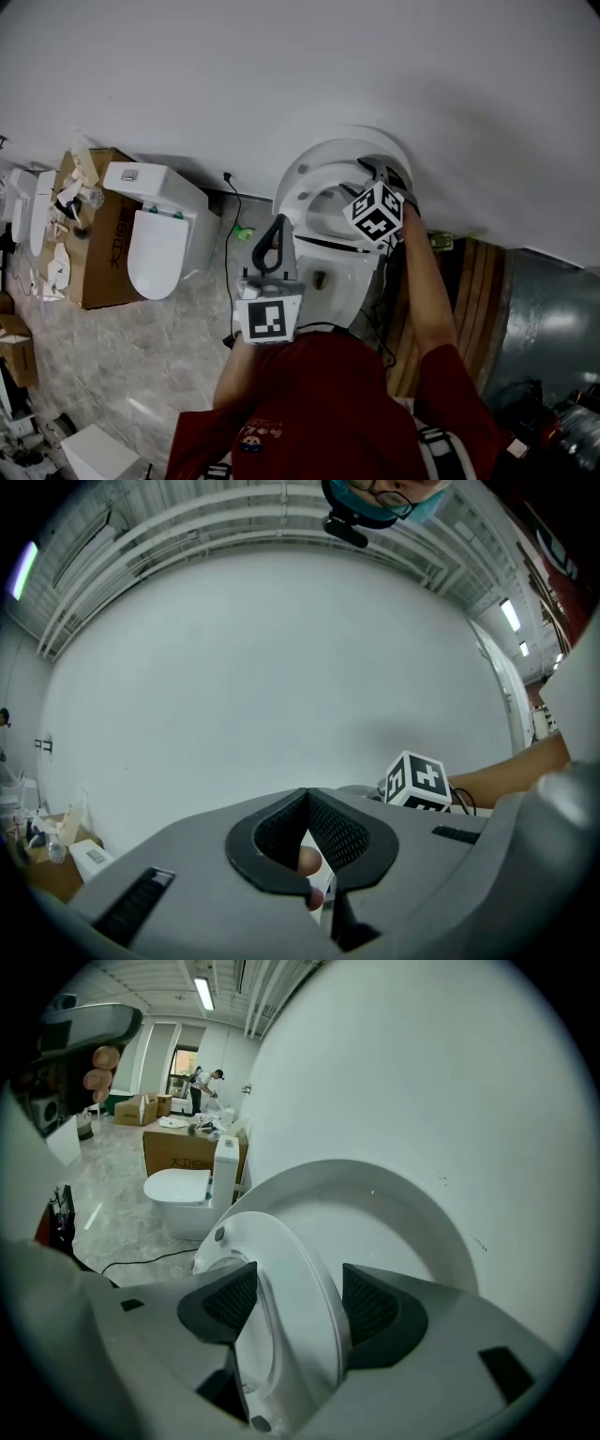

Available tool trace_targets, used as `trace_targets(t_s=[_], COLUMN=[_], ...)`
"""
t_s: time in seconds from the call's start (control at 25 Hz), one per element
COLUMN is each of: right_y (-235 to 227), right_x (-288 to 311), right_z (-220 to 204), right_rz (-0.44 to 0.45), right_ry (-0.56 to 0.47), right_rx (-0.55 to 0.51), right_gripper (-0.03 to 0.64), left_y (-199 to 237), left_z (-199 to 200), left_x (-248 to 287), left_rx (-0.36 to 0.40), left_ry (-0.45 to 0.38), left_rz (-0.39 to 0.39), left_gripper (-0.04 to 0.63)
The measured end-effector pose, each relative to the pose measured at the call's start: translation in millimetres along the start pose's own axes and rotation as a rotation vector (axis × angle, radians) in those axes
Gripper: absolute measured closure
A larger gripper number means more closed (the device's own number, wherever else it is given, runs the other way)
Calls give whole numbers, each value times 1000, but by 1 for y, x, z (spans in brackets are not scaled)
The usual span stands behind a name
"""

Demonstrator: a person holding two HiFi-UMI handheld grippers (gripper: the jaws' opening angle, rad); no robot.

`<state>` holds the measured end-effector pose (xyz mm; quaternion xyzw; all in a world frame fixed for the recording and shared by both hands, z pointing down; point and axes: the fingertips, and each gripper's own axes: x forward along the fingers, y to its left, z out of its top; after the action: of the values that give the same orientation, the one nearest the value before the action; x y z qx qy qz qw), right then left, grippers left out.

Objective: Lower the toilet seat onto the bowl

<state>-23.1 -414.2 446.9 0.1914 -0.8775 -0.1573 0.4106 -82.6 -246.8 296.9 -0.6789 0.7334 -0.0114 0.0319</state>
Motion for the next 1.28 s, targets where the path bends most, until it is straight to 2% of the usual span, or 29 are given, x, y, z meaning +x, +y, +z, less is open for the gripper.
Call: trace_targets(t_s=[0.24,0.8,1.28], right_y=[13,41,78], right_x=[-10,-32,-55], right_z=[-1,2,2], right_rz=[46,19,-38], right_ry=[-1,35,111], right_rx=[41,23,23], right_gripper=[353,353,353], left_y=[-4,15,33], left_z=[3,0,-4], left_x=[-1,-17,-29], left_rx=[2,-46,-85], left_ry=[-17,-27,-45], left_rz=[-33,-80,-193], left_gripper=[583,583,583])
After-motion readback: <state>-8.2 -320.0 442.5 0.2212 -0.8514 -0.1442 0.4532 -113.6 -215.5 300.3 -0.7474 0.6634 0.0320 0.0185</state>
